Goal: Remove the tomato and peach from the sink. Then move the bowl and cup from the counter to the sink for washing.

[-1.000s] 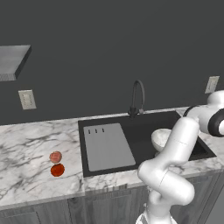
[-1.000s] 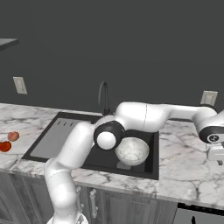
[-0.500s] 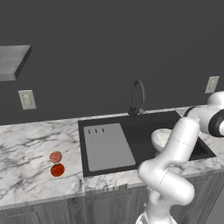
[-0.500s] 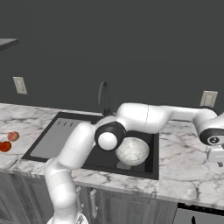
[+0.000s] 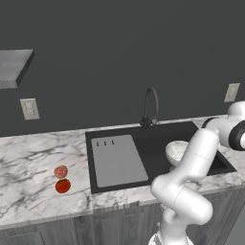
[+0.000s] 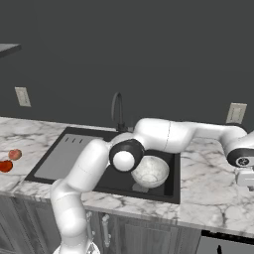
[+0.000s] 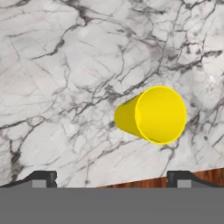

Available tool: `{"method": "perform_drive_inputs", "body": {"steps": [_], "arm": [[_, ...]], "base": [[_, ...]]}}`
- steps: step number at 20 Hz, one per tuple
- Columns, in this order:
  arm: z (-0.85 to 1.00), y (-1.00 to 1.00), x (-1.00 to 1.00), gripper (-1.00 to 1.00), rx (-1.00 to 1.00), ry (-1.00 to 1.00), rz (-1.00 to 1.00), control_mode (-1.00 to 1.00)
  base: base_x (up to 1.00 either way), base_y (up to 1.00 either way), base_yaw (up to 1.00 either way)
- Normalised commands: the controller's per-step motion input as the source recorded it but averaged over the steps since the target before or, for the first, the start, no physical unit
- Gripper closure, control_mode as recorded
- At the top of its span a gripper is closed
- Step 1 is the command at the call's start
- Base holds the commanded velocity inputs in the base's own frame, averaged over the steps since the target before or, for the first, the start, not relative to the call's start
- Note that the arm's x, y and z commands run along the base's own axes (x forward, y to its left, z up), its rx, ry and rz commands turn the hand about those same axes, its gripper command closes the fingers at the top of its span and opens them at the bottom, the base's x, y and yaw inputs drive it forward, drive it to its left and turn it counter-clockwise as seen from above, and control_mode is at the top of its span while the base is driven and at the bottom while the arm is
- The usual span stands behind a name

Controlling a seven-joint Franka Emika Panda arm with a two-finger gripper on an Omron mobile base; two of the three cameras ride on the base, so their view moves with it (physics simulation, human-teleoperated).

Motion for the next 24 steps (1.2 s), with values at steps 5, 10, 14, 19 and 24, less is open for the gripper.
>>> {"method": "perform_drive_inputs", "body": {"steps": [5, 10, 14, 19, 24], "arm": [[-0.06, -0.10, 0.01, -1.00, 0.00, 0.00, 0.00, -1.00], [-0.06, -0.07, 0.02, -1.00, 0.00, 0.00, 0.00, -1.00], [-0.05, -0.06, 0.03, -1.00, 0.00, 0.00, 0.00, -1.00], [-0.05, -0.04, 0.02, -1.00, 0.00, 0.00, 0.00, -1.00], [-0.05, -0.03, 0.04, -1.00, 0.00, 0.00, 0.00, -1.00]], "base": [[0.00, 0.00, 0.00], [0.00, 0.00, 0.00], [0.00, 0.00, 0.00], [0.00, 0.00, 0.00], [0.00, 0.00, 0.00]]}}
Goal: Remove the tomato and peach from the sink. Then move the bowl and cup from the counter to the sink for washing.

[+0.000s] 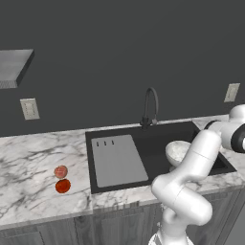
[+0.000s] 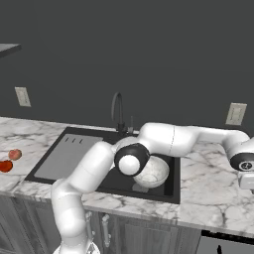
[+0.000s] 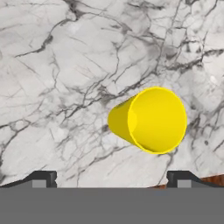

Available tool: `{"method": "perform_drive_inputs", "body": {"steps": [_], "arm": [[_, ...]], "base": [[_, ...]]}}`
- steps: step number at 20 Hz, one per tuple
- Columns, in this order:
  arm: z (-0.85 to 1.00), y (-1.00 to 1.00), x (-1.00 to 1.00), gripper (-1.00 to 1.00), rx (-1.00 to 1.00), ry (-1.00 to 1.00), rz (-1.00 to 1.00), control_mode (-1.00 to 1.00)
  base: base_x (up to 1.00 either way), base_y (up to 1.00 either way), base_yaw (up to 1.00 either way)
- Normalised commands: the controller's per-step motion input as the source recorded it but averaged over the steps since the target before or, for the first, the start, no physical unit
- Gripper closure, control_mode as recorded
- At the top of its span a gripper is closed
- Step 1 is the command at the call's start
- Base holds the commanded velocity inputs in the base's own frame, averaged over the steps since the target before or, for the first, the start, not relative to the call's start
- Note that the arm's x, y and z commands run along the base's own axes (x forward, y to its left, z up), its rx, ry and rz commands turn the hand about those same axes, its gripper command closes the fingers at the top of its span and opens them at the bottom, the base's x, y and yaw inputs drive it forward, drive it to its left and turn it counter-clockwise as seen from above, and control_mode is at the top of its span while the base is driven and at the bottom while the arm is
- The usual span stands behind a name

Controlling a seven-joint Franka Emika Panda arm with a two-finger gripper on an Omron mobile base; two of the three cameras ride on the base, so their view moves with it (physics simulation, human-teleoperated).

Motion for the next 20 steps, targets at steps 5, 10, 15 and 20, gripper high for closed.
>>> {"method": "perform_drive_inputs", "body": {"steps": [5, 10, 15, 20], "arm": [[-0.04, -0.01, 0.05, -1.00, 0.00, 0.00, 0.00, -1.00], [-0.04, -0.01, 0.07, -1.00, 0.00, 0.00, 0.01, -1.00], [-0.05, -0.03, 0.07, -1.00, 0.00, 0.00, 0.01, -1.00], [-0.08, -0.03, 0.08, -1.00, 0.00, 0.00, 0.00, -1.00]], "base": [[0.00, 0.00, 0.00], [0.00, 0.00, 0.00], [0.00, 0.00, 0.00], [0.00, 0.00, 0.00]]}}
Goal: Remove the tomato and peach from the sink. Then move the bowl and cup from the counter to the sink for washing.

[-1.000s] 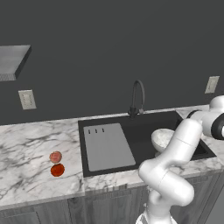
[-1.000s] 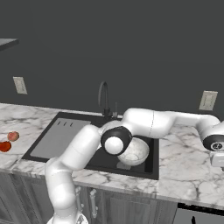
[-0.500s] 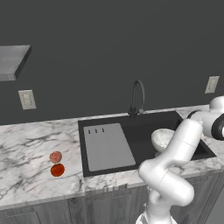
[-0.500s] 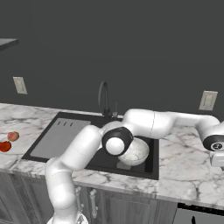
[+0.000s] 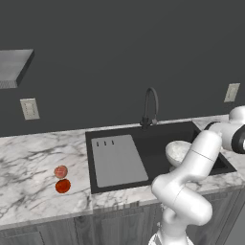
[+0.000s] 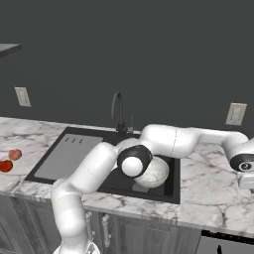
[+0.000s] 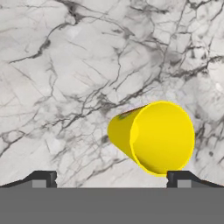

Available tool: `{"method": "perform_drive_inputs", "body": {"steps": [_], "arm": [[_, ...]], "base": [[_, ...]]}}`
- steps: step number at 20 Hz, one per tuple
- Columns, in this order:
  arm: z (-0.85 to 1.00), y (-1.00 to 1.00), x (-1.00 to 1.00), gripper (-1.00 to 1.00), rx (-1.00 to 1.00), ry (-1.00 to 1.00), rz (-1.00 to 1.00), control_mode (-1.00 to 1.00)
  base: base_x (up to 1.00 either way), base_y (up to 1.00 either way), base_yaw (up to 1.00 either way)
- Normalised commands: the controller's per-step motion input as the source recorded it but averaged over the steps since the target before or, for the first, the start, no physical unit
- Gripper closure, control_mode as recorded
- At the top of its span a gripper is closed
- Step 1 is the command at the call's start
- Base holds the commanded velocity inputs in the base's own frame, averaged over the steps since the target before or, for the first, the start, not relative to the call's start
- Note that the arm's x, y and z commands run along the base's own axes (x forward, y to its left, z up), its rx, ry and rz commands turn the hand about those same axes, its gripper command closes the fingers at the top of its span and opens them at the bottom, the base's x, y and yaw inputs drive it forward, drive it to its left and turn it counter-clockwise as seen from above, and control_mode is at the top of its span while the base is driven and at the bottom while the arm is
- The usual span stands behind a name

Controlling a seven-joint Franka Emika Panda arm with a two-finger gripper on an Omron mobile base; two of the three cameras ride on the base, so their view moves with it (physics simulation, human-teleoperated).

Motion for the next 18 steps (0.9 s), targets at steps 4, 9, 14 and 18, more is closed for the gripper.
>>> {"method": "perform_drive_inputs", "body": {"steps": [4, 9, 14, 18], "arm": [[-0.09, -0.03, 0.08, -1.00, 0.00, 0.00, 0.00, -1.00], [-0.09, -0.04, 0.06, -1.00, 0.00, 0.00, 0.00, -1.00], [-0.09, -0.06, 0.05, -1.00, 0.00, 0.00, 0.00, -1.00], [-0.08, -0.08, 0.06, -1.00, 0.00, 0.00, 0.00, -1.00]], "base": [[0.00, 0.00, 0.00], [0.00, 0.00, 0.00], [0.00, 0.00, 0.00], [0.00, 0.00, 0.00]]}}
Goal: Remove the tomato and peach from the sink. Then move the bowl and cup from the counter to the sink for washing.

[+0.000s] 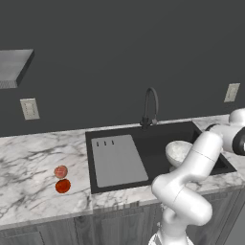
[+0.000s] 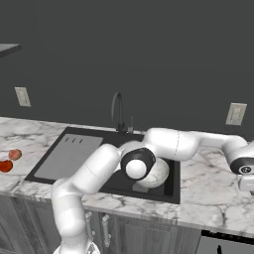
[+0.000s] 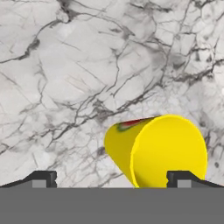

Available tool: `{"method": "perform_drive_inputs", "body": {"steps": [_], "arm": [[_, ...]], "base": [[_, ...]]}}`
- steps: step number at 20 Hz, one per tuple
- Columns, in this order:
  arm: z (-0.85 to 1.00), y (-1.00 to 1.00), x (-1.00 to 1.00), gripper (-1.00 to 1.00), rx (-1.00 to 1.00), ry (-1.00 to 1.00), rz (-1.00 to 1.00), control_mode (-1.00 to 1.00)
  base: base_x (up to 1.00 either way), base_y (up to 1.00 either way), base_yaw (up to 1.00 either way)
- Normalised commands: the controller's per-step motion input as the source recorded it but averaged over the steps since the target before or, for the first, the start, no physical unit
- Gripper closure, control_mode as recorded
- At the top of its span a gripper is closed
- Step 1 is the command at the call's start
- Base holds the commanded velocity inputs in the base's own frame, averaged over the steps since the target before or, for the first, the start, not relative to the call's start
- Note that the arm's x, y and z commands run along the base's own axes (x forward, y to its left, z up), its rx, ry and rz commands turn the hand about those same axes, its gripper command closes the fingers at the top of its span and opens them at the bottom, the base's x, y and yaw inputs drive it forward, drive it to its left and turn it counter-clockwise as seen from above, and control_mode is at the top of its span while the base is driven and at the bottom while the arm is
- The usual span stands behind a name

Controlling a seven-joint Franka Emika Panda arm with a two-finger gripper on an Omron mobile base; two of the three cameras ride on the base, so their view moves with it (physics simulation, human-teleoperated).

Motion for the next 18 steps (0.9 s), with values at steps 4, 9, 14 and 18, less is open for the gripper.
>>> {"method": "perform_drive_inputs", "body": {"steps": [4, 9, 14, 18], "arm": [[-0.09, -0.07, 0.06, -1.00, 0.00, 0.00, 0.00, -1.00], [-0.10, -0.06, 0.05, -1.00, 0.00, 0.00, 0.00, -1.00], [-0.11, -0.04, 0.06, -1.00, 0.00, 0.00, 0.00, -1.00], [-0.12, -0.04, 0.06, -1.00, 0.00, 0.00, 0.00, -1.00]], "base": [[0.00, 0.00, 0.00], [0.00, 0.00, 0.00], [0.00, 0.00, 0.00], [0.00, 0.00, 0.00]]}}
